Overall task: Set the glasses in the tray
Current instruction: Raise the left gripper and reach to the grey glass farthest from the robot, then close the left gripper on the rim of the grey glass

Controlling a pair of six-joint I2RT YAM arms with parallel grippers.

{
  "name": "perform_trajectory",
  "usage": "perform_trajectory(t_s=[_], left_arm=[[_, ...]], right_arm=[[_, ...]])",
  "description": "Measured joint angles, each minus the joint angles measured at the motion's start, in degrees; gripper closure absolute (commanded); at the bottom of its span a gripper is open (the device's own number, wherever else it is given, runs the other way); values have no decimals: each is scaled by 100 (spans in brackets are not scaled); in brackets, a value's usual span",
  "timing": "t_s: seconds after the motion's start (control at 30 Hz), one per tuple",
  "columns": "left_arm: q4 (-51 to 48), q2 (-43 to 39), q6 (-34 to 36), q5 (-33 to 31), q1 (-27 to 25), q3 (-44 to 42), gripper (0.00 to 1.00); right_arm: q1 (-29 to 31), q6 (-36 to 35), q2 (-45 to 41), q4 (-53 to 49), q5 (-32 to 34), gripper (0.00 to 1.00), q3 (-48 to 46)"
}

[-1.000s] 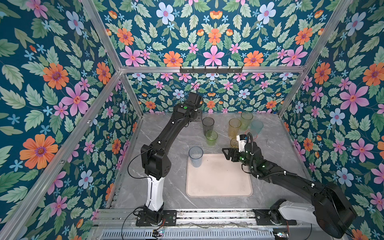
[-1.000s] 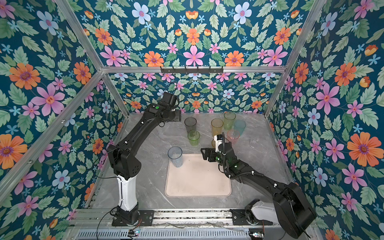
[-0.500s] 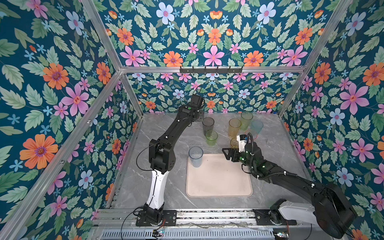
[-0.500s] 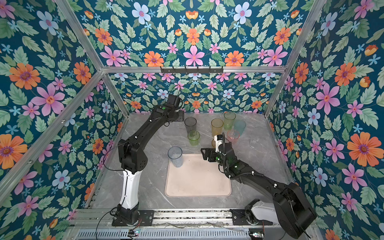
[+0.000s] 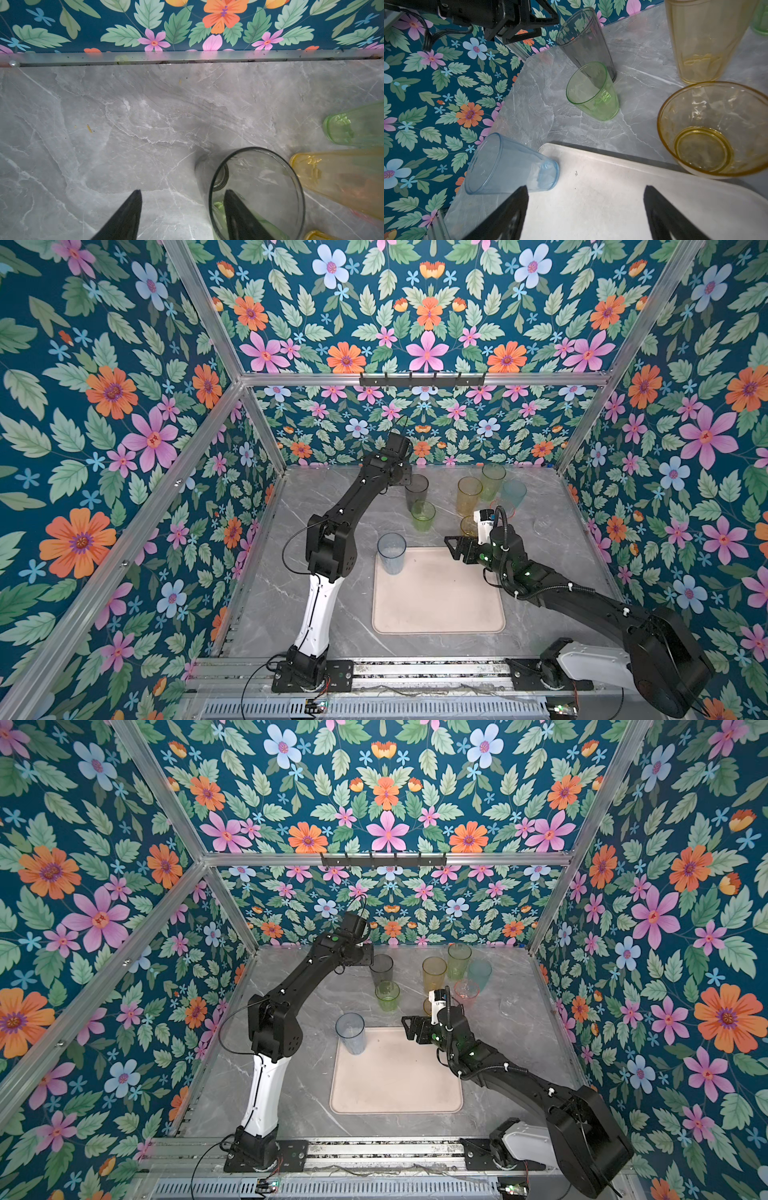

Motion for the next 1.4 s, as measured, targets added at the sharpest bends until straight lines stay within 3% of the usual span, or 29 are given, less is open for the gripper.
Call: perform_trajectory(t_s=[0.33,0.67,1.4], left_arm=[[-9,205,-170,291,-66,157,44],[-15,413,-275,358,-94,323,60],[-17,546,-267,472,-101,339,82]], right_arm=[[0,0,4,0,-7,12,0],[0,0,4,0,-22,12,0],[0,44,2,7,2,12,-7]])
